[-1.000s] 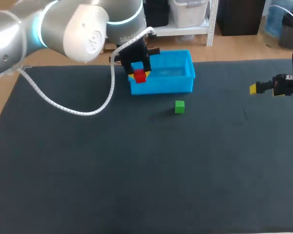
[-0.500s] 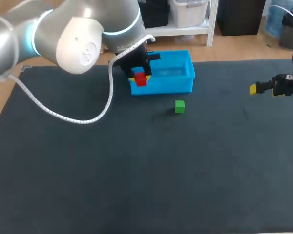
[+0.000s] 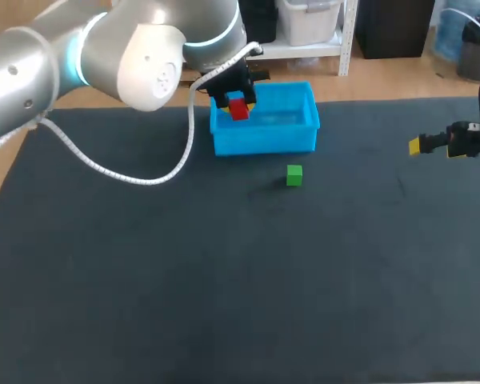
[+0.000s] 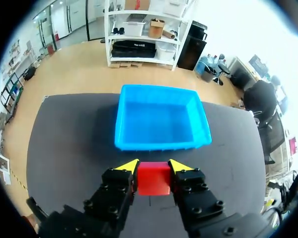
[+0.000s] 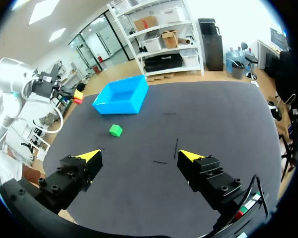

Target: Use the left arm to pick the red cube and place it into the blue plastic box first, then use the right arm to grasp the green cube and put it into the same blue plastic box after the first action is fully finished.

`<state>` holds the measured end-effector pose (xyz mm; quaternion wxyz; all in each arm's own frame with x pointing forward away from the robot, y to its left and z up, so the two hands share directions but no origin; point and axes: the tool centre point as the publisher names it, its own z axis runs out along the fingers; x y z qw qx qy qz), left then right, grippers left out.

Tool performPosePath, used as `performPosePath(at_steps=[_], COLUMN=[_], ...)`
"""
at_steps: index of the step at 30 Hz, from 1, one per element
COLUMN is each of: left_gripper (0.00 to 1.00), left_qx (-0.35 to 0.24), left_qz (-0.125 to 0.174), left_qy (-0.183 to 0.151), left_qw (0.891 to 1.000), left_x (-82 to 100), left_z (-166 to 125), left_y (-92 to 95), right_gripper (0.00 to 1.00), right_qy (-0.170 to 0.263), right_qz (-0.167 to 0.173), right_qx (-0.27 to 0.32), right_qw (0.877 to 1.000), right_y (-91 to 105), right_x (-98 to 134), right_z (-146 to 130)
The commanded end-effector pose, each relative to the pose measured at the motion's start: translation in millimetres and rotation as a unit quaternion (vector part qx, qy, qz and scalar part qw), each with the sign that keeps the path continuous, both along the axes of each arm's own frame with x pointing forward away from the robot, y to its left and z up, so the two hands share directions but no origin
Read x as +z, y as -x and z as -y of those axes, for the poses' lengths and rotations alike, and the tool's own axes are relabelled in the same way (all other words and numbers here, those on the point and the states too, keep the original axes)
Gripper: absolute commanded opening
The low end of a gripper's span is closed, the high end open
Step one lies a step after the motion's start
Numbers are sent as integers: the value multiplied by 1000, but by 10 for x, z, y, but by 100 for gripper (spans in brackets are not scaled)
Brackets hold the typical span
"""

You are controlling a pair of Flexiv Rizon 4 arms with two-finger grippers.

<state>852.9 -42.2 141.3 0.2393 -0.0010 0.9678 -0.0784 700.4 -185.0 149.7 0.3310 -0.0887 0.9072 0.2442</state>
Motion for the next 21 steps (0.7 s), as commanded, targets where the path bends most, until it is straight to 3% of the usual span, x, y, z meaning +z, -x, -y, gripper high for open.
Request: performPosePath(at_steps=[1, 10, 21], left_gripper=[0, 0, 0], left_qx=[0, -8, -14], left_qz=[-8, -14, -15], left_qy=[-5, 6, -7], left_qw=[1000, 1000, 1000], left_x=[-40, -135, -316], left_z=[124, 131, 150], left_y=[-304, -559, -791], right_gripper=[100, 100, 100], right_qy=[0, 0, 0], right_qz=[0, 0, 0], right_qx=[0, 0, 0], right_qw=[1000, 1000, 1000], right_y=[-1, -1, -1], right_x=[1, 1, 1], right_z=[2, 2, 2])
